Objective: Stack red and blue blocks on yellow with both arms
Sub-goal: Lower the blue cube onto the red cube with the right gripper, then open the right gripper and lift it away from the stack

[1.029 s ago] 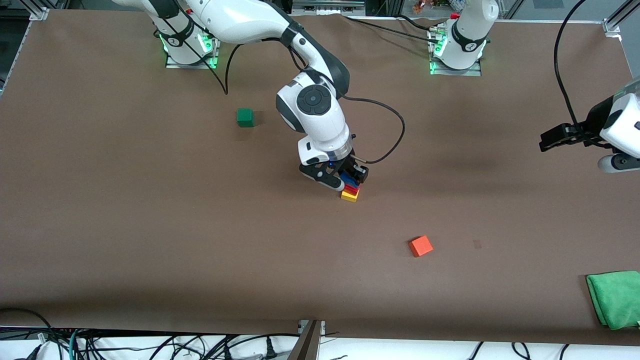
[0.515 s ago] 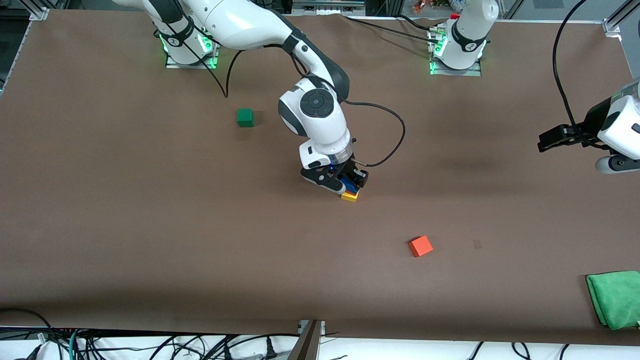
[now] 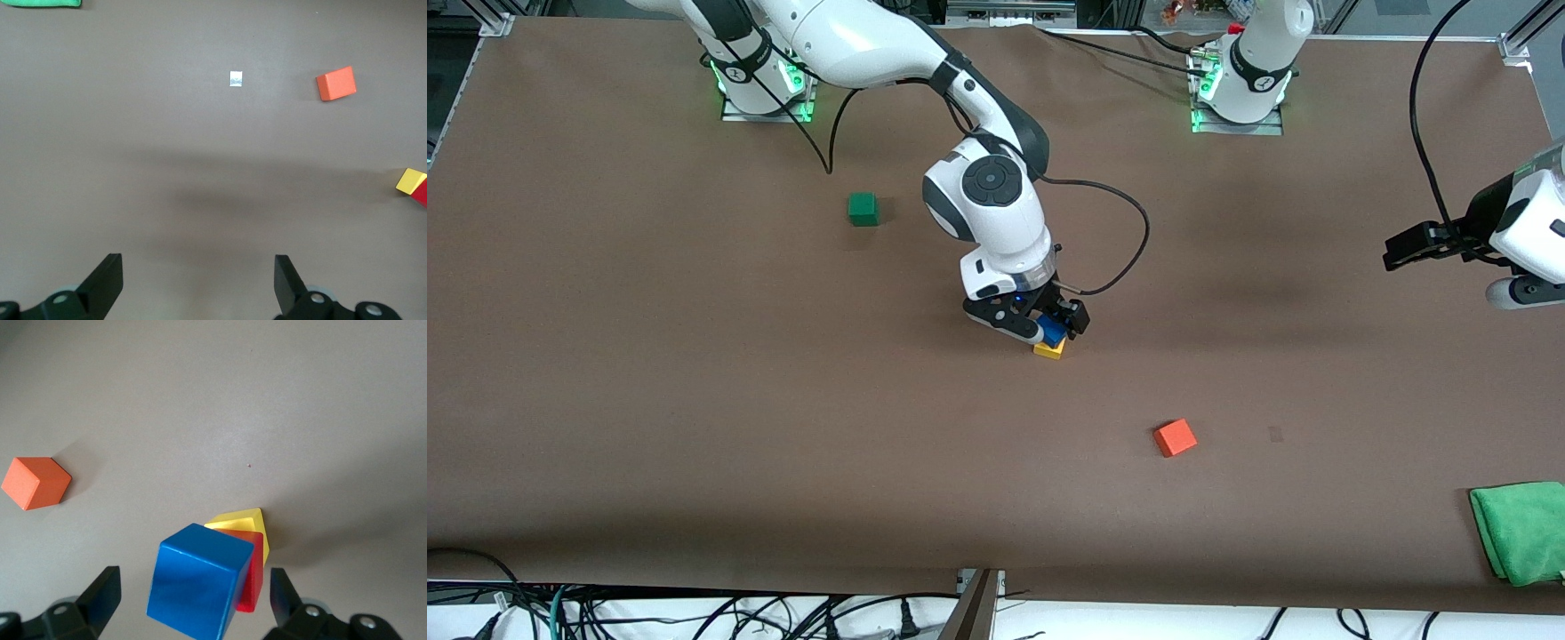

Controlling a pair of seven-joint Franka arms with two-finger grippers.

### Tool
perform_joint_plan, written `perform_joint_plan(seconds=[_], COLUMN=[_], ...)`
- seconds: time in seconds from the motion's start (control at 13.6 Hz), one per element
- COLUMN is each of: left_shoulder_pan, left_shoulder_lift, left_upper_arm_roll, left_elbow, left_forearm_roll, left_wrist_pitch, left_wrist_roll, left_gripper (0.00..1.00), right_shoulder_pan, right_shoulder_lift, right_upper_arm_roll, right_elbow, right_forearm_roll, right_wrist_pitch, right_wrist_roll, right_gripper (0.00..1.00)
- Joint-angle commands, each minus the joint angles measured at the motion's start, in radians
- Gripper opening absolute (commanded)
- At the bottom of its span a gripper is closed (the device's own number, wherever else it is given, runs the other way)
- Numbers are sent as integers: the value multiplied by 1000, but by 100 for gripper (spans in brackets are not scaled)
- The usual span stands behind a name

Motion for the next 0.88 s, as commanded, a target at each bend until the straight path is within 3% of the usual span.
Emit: perform_joint_plan(seconds=[0.0,0.37,0.81], left_shoulder_pan=[1,0,0], left_shoulder_lift=[0,0,0], left_upper_arm_roll=[2,-1,-1], left_elbow=[8,8,8], left_forearm_roll=[-16,-13,-14], left_wrist_pitch=[7,7,7], left_wrist_roll=[12,14,12], left_gripper=[100,100,100], right_shoulder_pan=[2,-82,-338], right_shoulder_lift=[10,-157,-453], right_upper_arm_roll=[-5,-49,-61], right_elbow=[41,26,-173], right_forearm_roll=[-15,-12,83], right_wrist_pitch=[-34,-253,-598], right_wrist_roll=[9,-135,-702], right_gripper=[99,100,100])
